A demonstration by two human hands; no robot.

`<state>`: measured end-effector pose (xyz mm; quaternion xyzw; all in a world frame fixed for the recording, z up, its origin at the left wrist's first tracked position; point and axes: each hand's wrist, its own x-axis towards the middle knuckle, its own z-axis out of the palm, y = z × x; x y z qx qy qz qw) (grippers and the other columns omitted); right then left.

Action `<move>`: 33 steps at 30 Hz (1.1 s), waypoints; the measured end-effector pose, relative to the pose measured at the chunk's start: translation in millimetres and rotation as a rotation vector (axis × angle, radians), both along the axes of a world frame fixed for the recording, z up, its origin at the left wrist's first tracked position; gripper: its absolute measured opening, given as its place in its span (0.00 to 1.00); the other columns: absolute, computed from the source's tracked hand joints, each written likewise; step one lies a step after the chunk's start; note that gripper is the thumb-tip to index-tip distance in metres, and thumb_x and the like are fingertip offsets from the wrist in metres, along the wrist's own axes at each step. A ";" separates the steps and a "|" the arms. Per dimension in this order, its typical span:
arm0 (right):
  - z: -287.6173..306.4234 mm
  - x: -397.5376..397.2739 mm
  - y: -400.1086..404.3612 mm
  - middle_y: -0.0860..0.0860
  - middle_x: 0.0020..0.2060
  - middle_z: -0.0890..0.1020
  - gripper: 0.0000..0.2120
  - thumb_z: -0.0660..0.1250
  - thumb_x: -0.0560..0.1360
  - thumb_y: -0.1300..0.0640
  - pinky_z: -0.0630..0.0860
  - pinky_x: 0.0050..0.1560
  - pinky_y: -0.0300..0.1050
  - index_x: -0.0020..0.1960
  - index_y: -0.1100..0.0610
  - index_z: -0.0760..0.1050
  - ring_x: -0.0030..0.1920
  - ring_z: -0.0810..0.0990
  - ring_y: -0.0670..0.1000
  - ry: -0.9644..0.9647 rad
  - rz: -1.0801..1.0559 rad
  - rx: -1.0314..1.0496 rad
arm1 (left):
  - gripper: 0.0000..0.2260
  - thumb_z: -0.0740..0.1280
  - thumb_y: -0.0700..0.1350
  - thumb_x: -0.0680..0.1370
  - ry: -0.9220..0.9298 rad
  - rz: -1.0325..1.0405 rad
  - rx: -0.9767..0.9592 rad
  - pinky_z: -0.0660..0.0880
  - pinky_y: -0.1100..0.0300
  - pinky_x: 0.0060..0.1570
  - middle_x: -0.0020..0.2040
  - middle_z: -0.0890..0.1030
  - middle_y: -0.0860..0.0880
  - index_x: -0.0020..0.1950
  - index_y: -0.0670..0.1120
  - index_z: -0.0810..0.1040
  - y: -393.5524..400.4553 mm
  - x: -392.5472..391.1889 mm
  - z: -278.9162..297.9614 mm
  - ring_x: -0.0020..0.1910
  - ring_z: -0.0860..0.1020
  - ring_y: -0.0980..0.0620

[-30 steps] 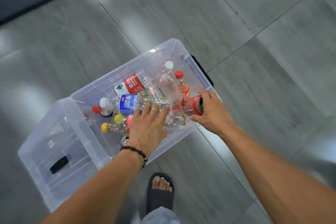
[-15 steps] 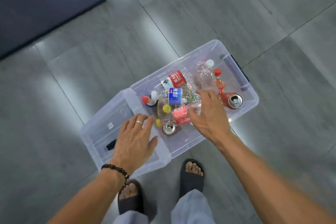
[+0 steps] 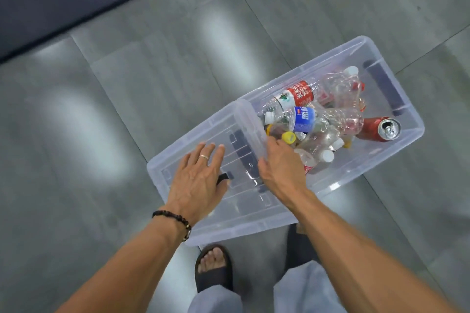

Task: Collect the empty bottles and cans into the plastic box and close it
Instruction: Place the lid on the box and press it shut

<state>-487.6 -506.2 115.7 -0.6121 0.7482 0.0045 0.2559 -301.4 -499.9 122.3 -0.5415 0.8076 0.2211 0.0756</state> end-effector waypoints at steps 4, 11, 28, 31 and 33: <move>38.5 -31.4 -9.6 0.51 0.43 0.74 0.10 0.59 0.78 0.58 0.69 0.40 0.46 0.58 0.59 0.69 0.40 0.72 0.53 -0.017 0.002 -0.033 | 0.31 0.64 0.54 0.76 0.019 -0.031 0.017 0.57 0.47 0.72 0.74 0.63 0.42 0.75 0.45 0.58 -11.2 -9.3 23.7 0.74 0.58 0.42; 112.4 -142.0 -47.3 0.53 0.46 0.79 0.15 0.63 0.74 0.61 0.69 0.45 0.44 0.61 0.55 0.74 0.46 0.78 0.58 -0.110 -0.194 0.038 | 0.33 0.68 0.54 0.74 0.029 -0.141 -0.051 0.60 0.42 0.71 0.73 0.65 0.41 0.74 0.43 0.61 -54.7 -72.4 73.5 0.73 0.60 0.38; 30.7 -348.3 -160.6 0.53 0.46 0.84 0.09 0.67 0.74 0.59 0.78 0.53 0.55 0.54 0.56 0.80 0.48 0.82 0.55 -0.273 -0.228 0.173 | 0.31 0.45 0.62 0.80 -0.027 -0.167 0.045 0.38 0.42 0.73 0.76 0.36 0.47 0.76 0.50 0.37 -132.9 -260.8 7.6 0.75 0.34 0.43; 15.2 -344.9 -155.7 0.55 0.48 0.84 0.11 0.65 0.76 0.59 0.77 0.53 0.52 0.57 0.57 0.79 0.48 0.81 0.56 -0.274 -0.253 0.154 | 0.31 0.37 0.65 0.77 -0.054 -0.156 0.052 0.40 0.41 0.73 0.78 0.41 0.46 0.76 0.51 0.37 -136.6 -257.1 -9.0 0.75 0.36 0.43; 5.5 -341.7 -148.7 0.52 0.49 0.83 0.13 0.64 0.76 0.57 0.76 0.52 0.48 0.59 0.54 0.77 0.49 0.81 0.55 -0.273 -0.265 0.115 | 0.31 0.33 0.65 0.76 -0.088 -0.159 0.038 0.40 0.40 0.72 0.78 0.42 0.46 0.75 0.52 0.35 -135.6 -255.5 -14.4 0.75 0.37 0.42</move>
